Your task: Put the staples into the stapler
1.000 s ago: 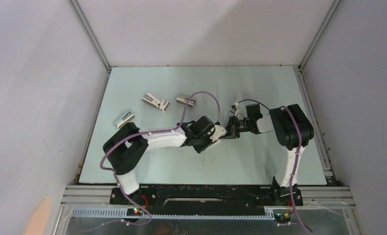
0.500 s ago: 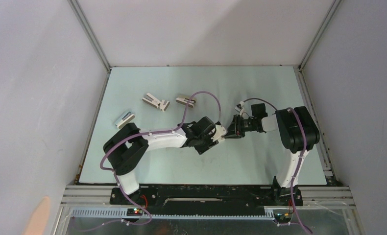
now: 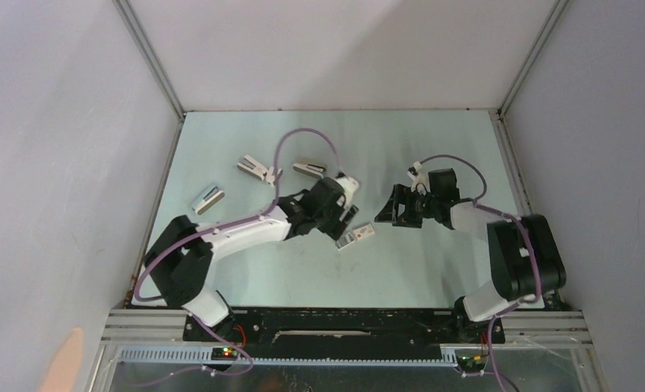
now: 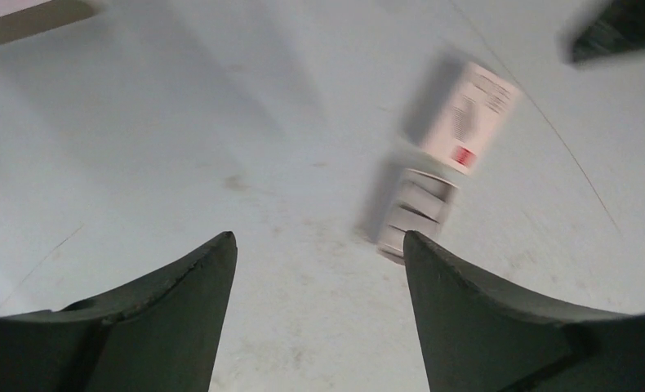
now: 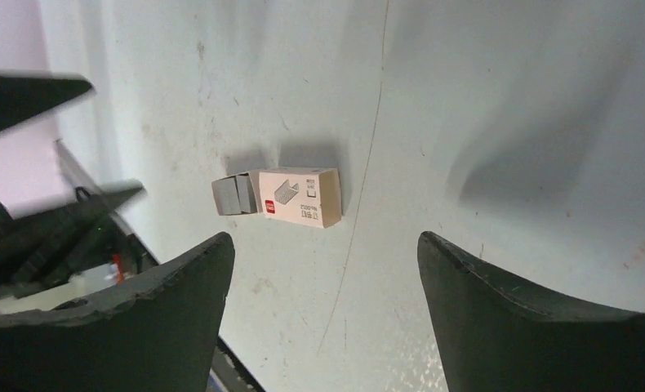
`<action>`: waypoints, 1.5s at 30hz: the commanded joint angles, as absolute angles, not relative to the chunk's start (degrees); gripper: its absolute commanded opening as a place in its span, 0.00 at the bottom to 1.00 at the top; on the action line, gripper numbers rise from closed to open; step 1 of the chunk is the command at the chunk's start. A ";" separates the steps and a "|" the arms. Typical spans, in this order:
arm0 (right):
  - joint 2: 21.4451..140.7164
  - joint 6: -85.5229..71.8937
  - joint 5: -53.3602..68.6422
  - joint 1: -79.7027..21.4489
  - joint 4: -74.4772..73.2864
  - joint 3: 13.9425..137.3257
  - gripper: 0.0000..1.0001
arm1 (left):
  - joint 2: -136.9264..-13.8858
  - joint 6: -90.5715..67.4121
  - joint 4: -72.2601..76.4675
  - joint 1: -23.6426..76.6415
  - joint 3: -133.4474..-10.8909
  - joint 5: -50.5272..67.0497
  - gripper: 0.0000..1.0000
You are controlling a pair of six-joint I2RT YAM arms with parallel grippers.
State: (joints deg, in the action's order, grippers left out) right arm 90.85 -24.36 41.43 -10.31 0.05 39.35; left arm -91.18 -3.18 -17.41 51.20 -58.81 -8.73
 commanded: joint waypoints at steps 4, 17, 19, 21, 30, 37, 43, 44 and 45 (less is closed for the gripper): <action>76.57 -20.65 15.38 -17.03 -6.72 39.46 0.92 | -82.34 -25.84 -17.51 36.56 -55.38 -17.85 0.82; 69.32 -18.58 4.74 -22.94 -7.01 38.07 0.98 | -78.85 -56.14 -26.58 12.03 -50.88 -25.54 0.86; 69.19 -18.55 4.98 -23.12 -6.67 37.86 0.98 | -79.24 -59.40 -28.00 9.93 -51.25 -28.60 0.95; 69.23 -18.54 5.20 -23.28 -6.15 37.48 0.98 | -79.96 -63.07 -30.01 8.41 -51.97 -32.53 1.00; 69.35 -17.88 5.61 -24.48 -5.30 37.26 0.98 | -86.70 -72.05 -31.60 0.65 -55.91 -34.70 0.96; 70.05 -16.99 4.95 -26.11 -4.58 37.27 0.99 | -94.12 -74.71 -29.17 -3.90 -59.86 -31.07 0.86; 70.72 -16.20 4.70 -26.92 -3.98 37.27 0.99 | -97.27 -77.19 -28.49 -5.31 -61.35 -30.82 0.81; 70.90 -16.13 4.74 -26.99 -3.89 37.27 0.99 | -97.62 -77.68 -28.37 -5.74 -61.37 -30.63 0.81; 71.00 -16.01 4.81 -27.13 -3.73 37.27 0.99 | -97.98 -77.92 -28.14 -6.08 -61.27 -30.24 0.80</action>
